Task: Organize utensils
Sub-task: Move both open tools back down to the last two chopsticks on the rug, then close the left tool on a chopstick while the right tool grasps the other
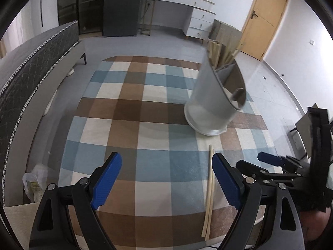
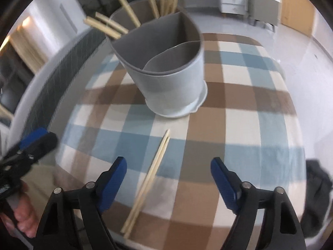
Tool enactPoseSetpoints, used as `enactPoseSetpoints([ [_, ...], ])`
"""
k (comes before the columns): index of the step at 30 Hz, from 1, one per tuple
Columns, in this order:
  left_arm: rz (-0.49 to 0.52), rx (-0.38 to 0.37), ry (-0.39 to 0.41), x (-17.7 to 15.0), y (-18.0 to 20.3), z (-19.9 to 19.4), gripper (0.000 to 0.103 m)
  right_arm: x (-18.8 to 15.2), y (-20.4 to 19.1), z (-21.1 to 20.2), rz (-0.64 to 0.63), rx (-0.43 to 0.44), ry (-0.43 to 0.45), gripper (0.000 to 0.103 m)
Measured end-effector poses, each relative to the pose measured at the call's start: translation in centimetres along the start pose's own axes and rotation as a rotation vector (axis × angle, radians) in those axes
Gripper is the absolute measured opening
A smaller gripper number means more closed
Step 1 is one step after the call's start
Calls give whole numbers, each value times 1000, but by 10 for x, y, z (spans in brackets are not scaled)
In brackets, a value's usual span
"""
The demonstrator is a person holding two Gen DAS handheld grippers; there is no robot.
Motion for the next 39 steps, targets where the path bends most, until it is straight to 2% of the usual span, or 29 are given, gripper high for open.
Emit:
enactPoseSetpoints([
  [2, -12, -3, -8, 3, -4, 4, 85, 3, -2, 12, -44, -6, -32, 73],
  [5, -26, 5, 4, 9, -10, 3, 85, 1, -2, 31, -63, 1, -75, 57],
  [9, -70, 7, 37, 18, -22, -4, 85, -4, -6, 52, -119, -33, -115, 51],
  [13, -127, -18, -10, 18, -31, 5, 85, -8, -9, 63, -145, -82, -149, 41],
  [21, -177, -21, -25, 21, -39, 9, 85, -5, -11, 64, -155, -120, -149, 39],
  [25, -185, -35, -36, 20, -40, 9, 85, -2, -15, 66, -139, -126, -146, 29],
  [32, -196, -15, -46, 19, -46, 12, 85, 2, -23, 70, -137, -140, -149, 29],
  [36, -202, -13, -56, 19, -48, 14, 85, -2, -33, 72, -191, -188, -146, 26],
  [39, -193, -10, -51, 19, -47, 13, 85, 1, -34, 75, -160, -170, -141, 26],
])
Point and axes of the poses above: each gripper's, at about its wrist camera, not at the fingertips, and z roughly the way its jaws point, y to its right, x to its top, the point moved 4 cm from there along z, roughly the way its jaws point, and after that the axes turned 2 degrees about z, right-handed, at the moved point
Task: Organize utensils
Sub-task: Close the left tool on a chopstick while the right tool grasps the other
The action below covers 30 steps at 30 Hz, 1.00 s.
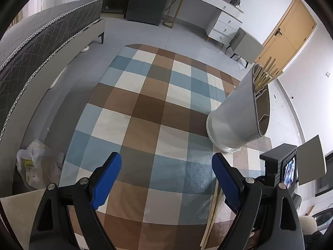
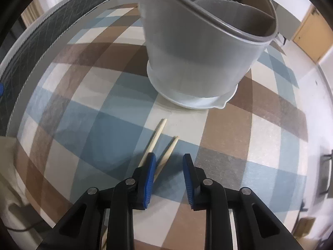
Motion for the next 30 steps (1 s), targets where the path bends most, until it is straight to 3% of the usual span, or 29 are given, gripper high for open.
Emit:
enactPoseSetpoints([
  [2, 5, 5, 2, 0, 0, 0, 85, 3, -1, 1, 8, 1, 9, 26],
  [4, 2, 14, -1, 0, -3, 2, 85, 5, -5, 1, -3, 11, 34, 14],
  [7, -19, 46, -8, 1, -12, 7, 85, 8, -13, -1, -26, 18, 60, 5],
  [12, -48, 67, -29, -1, -22, 15, 85, 11, -2, -5, 72, 109, 66, 4],
  [20, 13, 58, -74, -14, -9, 27, 85, 7, 42, -44, 271, 249, 200, 4],
  [30, 192, -42, -177, -47, 38, 39, 84, -6, 93, -75, 467, 355, 314, 4],
])
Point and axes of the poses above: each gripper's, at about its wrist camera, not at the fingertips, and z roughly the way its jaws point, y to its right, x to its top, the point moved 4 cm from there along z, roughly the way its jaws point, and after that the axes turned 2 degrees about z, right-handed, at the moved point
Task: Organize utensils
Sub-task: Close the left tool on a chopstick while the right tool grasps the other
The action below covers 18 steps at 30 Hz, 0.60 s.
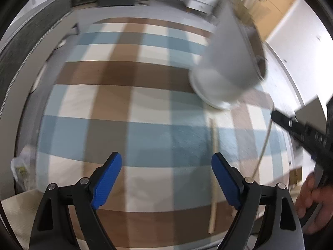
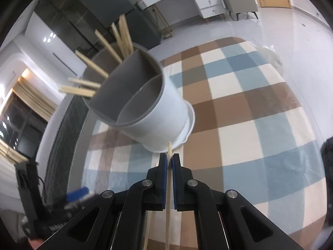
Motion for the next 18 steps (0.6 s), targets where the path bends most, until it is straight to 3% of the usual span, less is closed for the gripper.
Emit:
enactPoseSetpoints([
  [8, 89, 3, -62, 2, 38, 19, 84, 6, 25, -23, 66, -4, 46, 4],
  [10, 111, 17, -78, 4, 46, 28, 75, 8, 29, -29, 78, -4, 63, 4],
  [18, 129, 76, -143, 15, 68, 60, 67, 15, 42, -51, 130, 17, 129, 4],
])
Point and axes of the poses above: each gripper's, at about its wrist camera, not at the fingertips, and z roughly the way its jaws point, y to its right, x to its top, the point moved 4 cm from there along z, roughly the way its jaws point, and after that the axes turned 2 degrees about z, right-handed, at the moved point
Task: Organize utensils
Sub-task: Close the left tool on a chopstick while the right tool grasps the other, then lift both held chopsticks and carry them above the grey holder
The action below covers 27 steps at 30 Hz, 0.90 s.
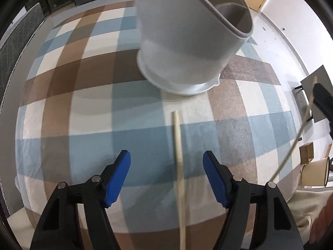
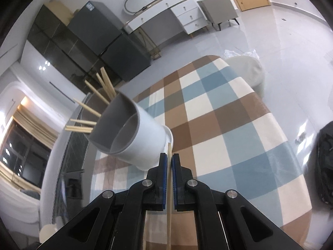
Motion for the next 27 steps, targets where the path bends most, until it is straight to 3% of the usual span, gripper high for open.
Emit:
enactPoseSetpoints([
  [2, 21, 20, -8, 4, 6, 4, 66, 2, 2, -2, 9, 5, 4, 4],
  [6, 42, 42, -48, 11, 13, 15, 47, 4, 2, -4, 15, 13, 12, 4],
  [9, 67, 91, -47, 15, 16, 19, 45, 5, 1, -4, 16, 19, 12, 4],
  [11, 65, 89, -41, 16, 19, 19, 37, 5, 0, -4, 15, 24, 9, 4],
  [13, 72, 86, -40, 20, 23, 18, 15, 5, 0, -4, 8, 18, 10, 4],
  [15, 72, 75, -50, 20, 29, 18, 2, 6, 1, -2, 10, 13, 6, 4],
  [19, 55, 45, -40, 19, 34, 16, 2, 6, 3, -2, 14, 3, 4, 4],
  [27, 33, -28, 91, 10, 38, -24, 1, 1, -2, -4, -26, -12, 6, 4],
])
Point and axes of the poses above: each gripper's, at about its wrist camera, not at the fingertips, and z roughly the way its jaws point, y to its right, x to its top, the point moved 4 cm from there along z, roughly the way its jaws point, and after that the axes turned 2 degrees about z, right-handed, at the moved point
